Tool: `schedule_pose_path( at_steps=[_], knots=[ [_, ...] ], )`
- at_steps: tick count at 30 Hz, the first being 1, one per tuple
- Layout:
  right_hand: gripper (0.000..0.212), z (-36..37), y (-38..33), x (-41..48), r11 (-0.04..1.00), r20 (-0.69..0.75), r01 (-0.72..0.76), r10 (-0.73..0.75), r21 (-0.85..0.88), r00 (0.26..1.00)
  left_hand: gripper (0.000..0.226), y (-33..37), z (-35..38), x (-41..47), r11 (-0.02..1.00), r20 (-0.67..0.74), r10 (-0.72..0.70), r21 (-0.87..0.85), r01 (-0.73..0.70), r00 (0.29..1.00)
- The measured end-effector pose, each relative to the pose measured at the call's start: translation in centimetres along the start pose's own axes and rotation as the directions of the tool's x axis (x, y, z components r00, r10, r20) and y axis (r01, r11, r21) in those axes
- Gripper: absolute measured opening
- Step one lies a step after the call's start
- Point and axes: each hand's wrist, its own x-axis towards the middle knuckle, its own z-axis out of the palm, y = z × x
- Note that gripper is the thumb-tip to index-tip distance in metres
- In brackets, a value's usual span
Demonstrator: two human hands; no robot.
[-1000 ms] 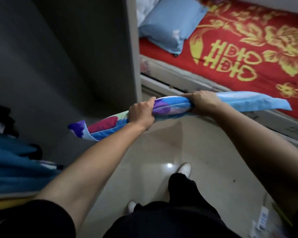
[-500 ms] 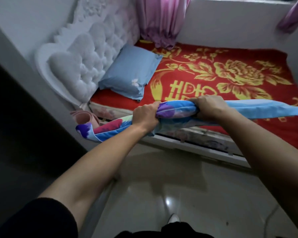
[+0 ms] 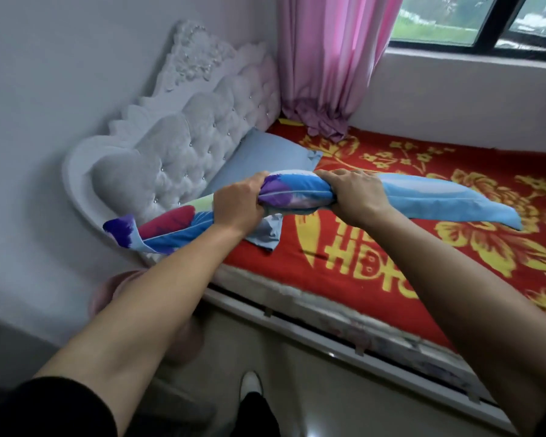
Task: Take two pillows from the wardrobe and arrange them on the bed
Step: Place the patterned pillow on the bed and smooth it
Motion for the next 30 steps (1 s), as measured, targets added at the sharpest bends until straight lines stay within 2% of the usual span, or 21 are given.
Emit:
schedule_pose_path(
  at_steps=[3,6,12,15,22,30],
  knots=[
    [0.053,1.1,-0.3,6.8,0.999,-0.006,-0.034,0.034,-0.002,0.999,0.053,-4.2,2.7,5.5,0.999,0.031,-0.021,0.025,0.02,0.999],
    [0.056,1.8,0.4,12.3,0.997,0.003,-0.076,0.076,0.007,0.997,0.053,-6.9,5.0,10.9,1.0,0.04,0.023,0.002,-0.023,0.999],
    [0.059,3.9,5.3,20.2,0.987,-0.009,-0.157,0.157,0.027,0.988,0.06,-8.0,10.0,20.5,0.994,0.044,0.099,-0.055,-0.097,0.994],
    [0.06,5.8,8.3,24.0,0.983,-0.019,-0.177,0.178,0.038,0.984,0.055,-8.1,13.1,24.5,0.993,0.09,0.113,-0.052,-0.109,0.99],
    [0.063,10.8,12.6,33.6,0.995,-0.048,-0.074,0.077,0.064,0.996,0.051,-10.1,19.7,30.4,1.0,0.132,0.021,0.008,-0.023,0.991],
    [0.063,16.3,12.1,46.1,0.996,-0.025,0.044,-0.042,0.082,0.999,0.056,-16.9,25.6,35.3,0.985,0.128,-0.152,0.101,0.139,0.98]
  ],
)
